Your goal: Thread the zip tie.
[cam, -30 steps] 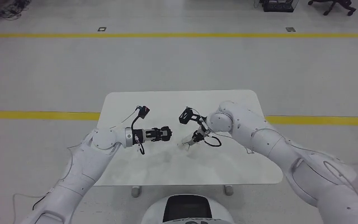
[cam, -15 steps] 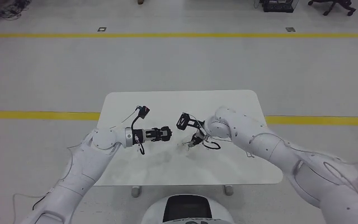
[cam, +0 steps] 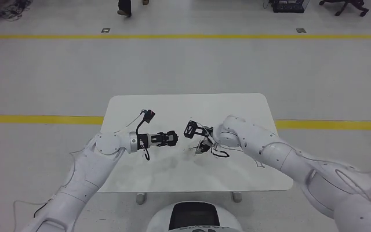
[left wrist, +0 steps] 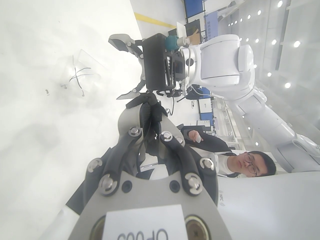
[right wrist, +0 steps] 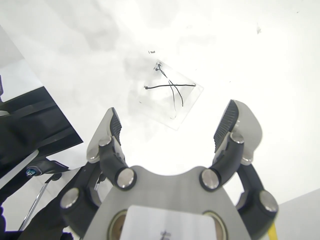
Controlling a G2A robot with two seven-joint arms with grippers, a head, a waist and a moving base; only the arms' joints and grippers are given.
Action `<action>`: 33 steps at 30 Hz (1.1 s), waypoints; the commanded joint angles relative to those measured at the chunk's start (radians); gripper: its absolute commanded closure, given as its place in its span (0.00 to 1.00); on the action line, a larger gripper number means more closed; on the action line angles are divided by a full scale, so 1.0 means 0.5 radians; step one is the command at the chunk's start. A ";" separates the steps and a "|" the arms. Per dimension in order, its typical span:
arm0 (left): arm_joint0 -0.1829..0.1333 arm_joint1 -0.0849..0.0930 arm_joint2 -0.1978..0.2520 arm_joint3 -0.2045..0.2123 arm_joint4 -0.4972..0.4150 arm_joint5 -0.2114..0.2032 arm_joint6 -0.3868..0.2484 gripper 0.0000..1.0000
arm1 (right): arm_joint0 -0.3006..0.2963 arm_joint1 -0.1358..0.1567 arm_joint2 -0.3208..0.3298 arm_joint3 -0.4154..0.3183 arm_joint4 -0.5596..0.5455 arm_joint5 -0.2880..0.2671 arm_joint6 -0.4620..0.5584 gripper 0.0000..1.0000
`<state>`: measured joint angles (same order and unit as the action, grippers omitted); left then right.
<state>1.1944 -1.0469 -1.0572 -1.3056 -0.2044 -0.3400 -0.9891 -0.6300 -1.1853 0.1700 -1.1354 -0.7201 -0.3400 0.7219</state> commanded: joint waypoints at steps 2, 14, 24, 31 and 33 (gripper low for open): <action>0.000 0.000 0.000 0.000 0.000 0.000 0.000 1.00 | 0.001 0.000 0.000 0.001 0.001 0.000 0.000 0.00; 0.000 0.000 0.000 0.000 0.000 0.000 0.000 1.00 | -0.048 -0.003 0.000 0.041 0.034 0.000 -0.068 0.00; 0.000 0.000 0.000 0.000 0.000 0.000 0.000 1.00 | -0.083 0.005 0.000 0.055 0.029 0.000 -0.094 0.48; 0.000 0.000 0.000 0.000 0.000 0.000 0.000 1.00 | -0.096 0.018 0.000 0.053 0.052 0.000 -0.110 0.56; 0.000 0.000 0.000 0.000 0.000 0.000 0.000 1.00 | -0.098 0.015 0.000 0.057 0.049 0.000 -0.110 0.56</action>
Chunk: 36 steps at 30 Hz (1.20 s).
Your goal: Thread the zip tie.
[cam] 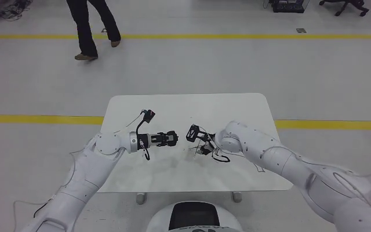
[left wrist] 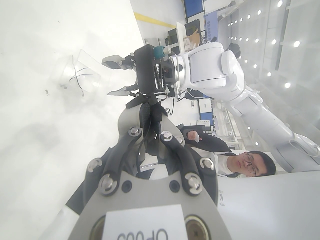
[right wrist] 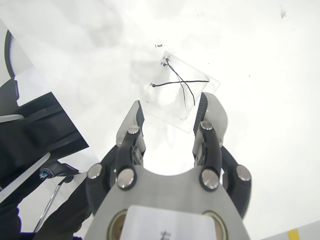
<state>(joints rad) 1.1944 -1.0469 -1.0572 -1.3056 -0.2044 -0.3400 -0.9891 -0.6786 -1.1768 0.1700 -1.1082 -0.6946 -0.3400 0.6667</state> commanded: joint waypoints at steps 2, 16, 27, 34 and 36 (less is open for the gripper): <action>0.000 0.000 0.000 0.000 0.000 0.000 0.000 1.00 | -0.001 -0.010 0.000 0.013 -0.002 0.000 0.002 0.57; 0.000 0.000 0.000 0.000 0.000 0.000 0.000 1.00 | -0.042 -0.131 0.000 0.248 0.013 0.000 -0.084 0.59; 0.000 0.000 0.000 0.000 0.000 0.000 0.000 1.00 | -0.043 -0.206 0.000 0.375 0.069 0.000 0.028 0.61; 0.000 0.000 0.000 0.000 0.000 0.000 0.000 1.00 | -0.047 -0.221 0.000 0.360 0.121 0.000 0.174 0.61; 0.000 0.000 0.000 0.000 0.000 0.000 0.000 1.00 | -0.049 -0.224 0.000 0.357 0.134 0.000 0.213 0.61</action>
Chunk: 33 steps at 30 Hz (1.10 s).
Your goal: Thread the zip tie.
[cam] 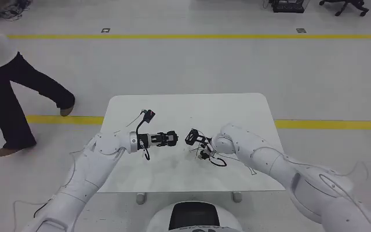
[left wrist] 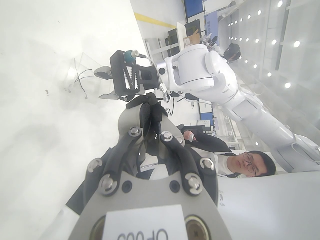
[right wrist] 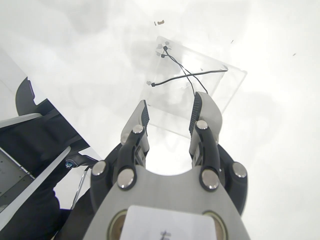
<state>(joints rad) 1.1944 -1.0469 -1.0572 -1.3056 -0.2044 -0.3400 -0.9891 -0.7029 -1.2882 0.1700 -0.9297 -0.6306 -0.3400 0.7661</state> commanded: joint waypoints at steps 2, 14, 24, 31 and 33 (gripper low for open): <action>0.000 0.000 0.000 0.000 0.000 0.000 0.000 1.00 | -0.001 -0.003 0.000 -0.001 0.024 0.000 0.040 0.60; 0.000 0.000 0.000 0.000 0.000 0.000 0.000 1.00 | -0.019 -0.025 0.000 0.037 -0.136 0.000 -0.097 0.59; 0.000 0.000 0.000 0.000 0.000 0.000 0.000 1.00 | -0.032 -0.093 0.000 0.145 -0.192 0.000 -0.175 0.67; 0.000 0.000 0.000 0.000 0.000 0.000 0.000 1.00 | -0.041 -0.137 0.000 0.221 -0.216 0.000 -0.179 0.69; 0.000 0.000 0.000 0.000 0.000 0.000 0.000 1.00 | -0.041 -0.150 0.000 0.242 -0.217 0.000 -0.171 0.69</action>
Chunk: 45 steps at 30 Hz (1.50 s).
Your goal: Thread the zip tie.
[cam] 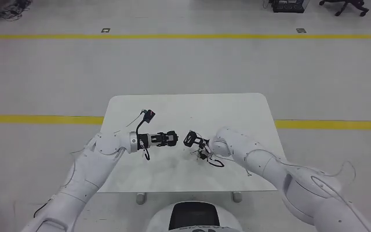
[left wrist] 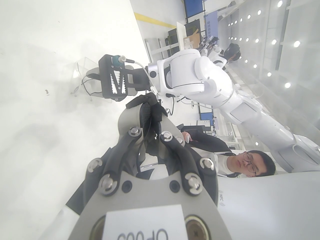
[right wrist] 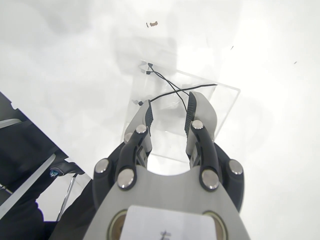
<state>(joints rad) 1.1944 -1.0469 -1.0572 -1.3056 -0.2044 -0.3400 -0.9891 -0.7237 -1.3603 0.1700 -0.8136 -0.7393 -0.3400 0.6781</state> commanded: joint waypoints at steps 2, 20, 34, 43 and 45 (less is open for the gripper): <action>0.000 0.000 0.000 0.000 0.000 0.000 0.000 1.00 | 0.001 -0.015 0.000 0.022 0.000 0.000 0.009 0.69; 0.000 0.000 0.000 0.000 0.000 0.000 0.000 1.00 | 0.021 0.000 0.000 -0.060 0.083 0.000 0.106 0.75; 0.000 0.000 0.000 0.000 0.000 0.000 0.000 1.00 | 0.002 -0.005 0.000 -0.027 0.030 0.000 0.031 0.85; 0.000 0.000 0.000 0.000 0.000 0.000 0.000 1.00 | -0.009 -0.032 0.000 -0.005 0.036 0.000 0.084 0.96; 0.000 0.000 0.000 0.000 0.000 0.000 0.000 1.00 | -0.009 -0.034 0.000 -0.018 0.028 0.000 0.107 1.00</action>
<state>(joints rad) 1.1944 -1.0469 -1.0572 -1.3056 -0.2044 -0.3400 -0.9891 -0.7281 -1.3770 0.1700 -0.8190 -0.7231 -0.3400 0.7266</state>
